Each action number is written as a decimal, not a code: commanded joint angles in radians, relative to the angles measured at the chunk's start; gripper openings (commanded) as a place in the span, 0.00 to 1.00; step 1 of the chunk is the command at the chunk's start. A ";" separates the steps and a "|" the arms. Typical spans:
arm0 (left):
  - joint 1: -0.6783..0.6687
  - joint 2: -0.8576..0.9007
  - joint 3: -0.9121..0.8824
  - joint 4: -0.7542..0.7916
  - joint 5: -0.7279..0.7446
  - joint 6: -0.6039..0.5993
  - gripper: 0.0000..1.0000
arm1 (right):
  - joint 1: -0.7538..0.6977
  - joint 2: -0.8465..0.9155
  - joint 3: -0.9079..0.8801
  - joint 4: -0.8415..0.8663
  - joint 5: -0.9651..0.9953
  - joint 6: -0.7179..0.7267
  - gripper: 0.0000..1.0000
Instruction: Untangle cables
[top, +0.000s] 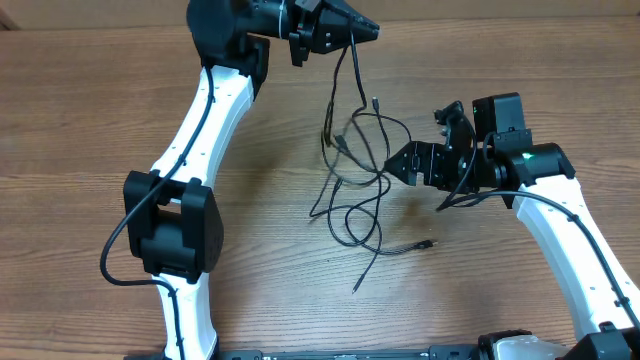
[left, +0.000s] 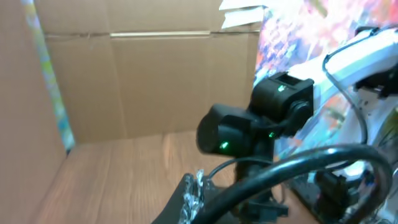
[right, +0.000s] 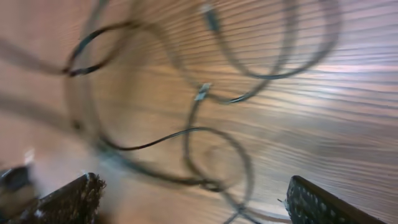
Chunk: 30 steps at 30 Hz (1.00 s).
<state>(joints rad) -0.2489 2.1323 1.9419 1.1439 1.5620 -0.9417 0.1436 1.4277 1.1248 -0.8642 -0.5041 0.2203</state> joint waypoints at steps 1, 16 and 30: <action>0.033 0.003 0.012 0.077 0.016 -0.367 0.04 | -0.005 -0.019 0.008 0.001 0.165 0.047 0.94; 0.046 0.003 0.012 -0.463 -0.407 -0.288 0.04 | -0.055 -0.032 0.030 0.031 0.159 0.149 0.97; 0.032 -0.029 0.014 -1.715 -1.150 0.675 0.04 | -0.089 -0.032 0.030 -0.006 0.216 0.112 0.98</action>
<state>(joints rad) -0.2077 2.1365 1.9434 -0.4812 0.6819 -0.6197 0.0834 1.4220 1.1263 -0.8696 -0.3134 0.3450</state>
